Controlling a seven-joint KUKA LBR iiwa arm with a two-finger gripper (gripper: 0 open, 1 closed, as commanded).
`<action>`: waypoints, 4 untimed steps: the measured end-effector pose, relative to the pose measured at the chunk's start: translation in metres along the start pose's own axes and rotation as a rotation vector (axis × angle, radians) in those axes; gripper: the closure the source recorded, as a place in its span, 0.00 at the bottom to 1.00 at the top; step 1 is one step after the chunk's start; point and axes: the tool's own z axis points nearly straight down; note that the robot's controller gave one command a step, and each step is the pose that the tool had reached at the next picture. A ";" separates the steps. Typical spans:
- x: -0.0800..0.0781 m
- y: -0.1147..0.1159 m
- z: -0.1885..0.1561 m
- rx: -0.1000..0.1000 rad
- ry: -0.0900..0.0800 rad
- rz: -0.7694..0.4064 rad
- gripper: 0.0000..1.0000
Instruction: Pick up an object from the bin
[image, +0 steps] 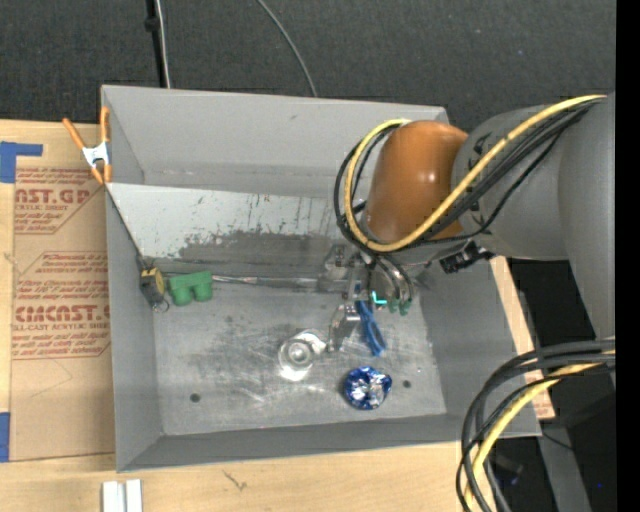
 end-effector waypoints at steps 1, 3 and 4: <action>0.023 0.050 0.058 0.004 -0.016 -0.525 0.00; 0.024 0.052 0.032 0.003 -0.008 -0.828 0.00; 0.031 0.066 0.058 0.005 -0.017 -0.899 0.00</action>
Offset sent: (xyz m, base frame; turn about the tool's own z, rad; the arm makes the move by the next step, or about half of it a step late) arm -0.0268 0.0496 -0.0612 -0.5251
